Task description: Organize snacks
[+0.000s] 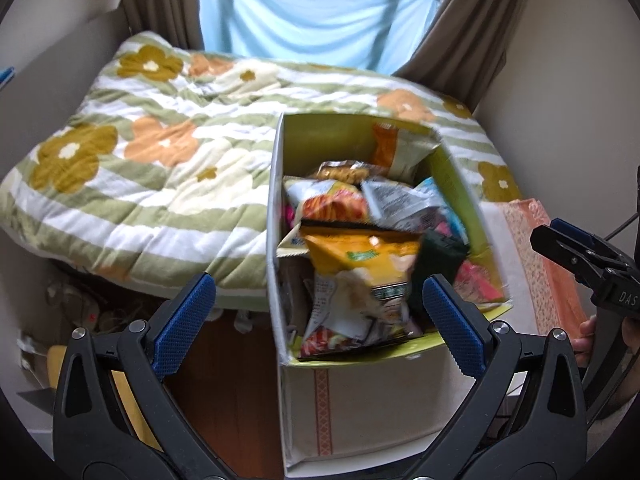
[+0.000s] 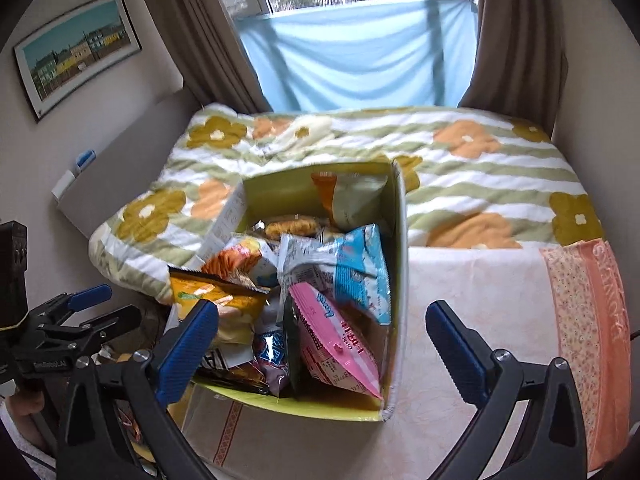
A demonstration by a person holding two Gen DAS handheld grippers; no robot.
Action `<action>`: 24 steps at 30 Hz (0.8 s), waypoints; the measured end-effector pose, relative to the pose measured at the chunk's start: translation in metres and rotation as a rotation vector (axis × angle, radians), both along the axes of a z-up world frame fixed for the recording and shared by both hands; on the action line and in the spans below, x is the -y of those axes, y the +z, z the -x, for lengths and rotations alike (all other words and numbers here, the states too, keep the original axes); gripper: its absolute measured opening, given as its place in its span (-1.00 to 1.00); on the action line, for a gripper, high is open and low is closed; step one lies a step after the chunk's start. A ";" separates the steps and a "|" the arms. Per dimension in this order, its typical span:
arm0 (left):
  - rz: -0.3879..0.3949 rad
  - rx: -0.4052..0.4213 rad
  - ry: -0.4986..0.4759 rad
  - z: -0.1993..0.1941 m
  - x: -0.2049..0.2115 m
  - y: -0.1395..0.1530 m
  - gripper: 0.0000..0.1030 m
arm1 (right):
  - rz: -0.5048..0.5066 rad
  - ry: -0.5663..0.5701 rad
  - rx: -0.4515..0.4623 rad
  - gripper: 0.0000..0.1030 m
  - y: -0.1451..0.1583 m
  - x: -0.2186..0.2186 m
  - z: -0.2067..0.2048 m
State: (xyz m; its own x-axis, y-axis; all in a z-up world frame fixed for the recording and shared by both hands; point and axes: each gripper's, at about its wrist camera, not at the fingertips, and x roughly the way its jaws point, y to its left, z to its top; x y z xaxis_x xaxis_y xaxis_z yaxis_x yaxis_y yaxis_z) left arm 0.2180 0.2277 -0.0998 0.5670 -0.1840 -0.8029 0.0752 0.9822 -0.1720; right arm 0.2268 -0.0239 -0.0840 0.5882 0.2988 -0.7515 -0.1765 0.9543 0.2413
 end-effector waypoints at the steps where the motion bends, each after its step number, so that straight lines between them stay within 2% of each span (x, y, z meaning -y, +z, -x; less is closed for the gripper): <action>1: -0.005 0.026 0.002 0.005 0.005 0.009 0.99 | -0.006 0.000 0.019 1.00 0.007 0.004 0.005; 7: -0.059 0.235 -0.021 0.059 0.059 0.079 0.99 | 0.001 -0.021 0.146 1.00 0.059 0.043 0.052; 10: -0.029 0.312 -0.003 0.098 0.083 0.105 0.99 | 0.023 -0.044 0.205 1.00 0.086 0.066 0.088; 12: -0.020 0.340 0.010 0.122 0.096 0.115 0.99 | 0.073 -0.072 0.239 1.00 0.101 0.081 0.116; 14: -0.022 0.359 0.013 0.144 0.108 0.122 0.99 | 0.108 -0.099 0.254 1.00 0.110 0.092 0.141; 17: -0.067 0.392 0.005 0.178 0.129 0.127 0.99 | 0.136 -0.137 0.261 1.00 0.115 0.107 0.174; 20: -0.107 0.408 0.002 0.202 0.146 0.128 0.99 | 0.157 -0.183 0.266 0.99 0.113 0.121 0.200; 24: -0.117 0.405 -0.006 0.223 0.160 0.122 0.99 | 0.167 -0.226 0.262 0.99 0.107 0.132 0.223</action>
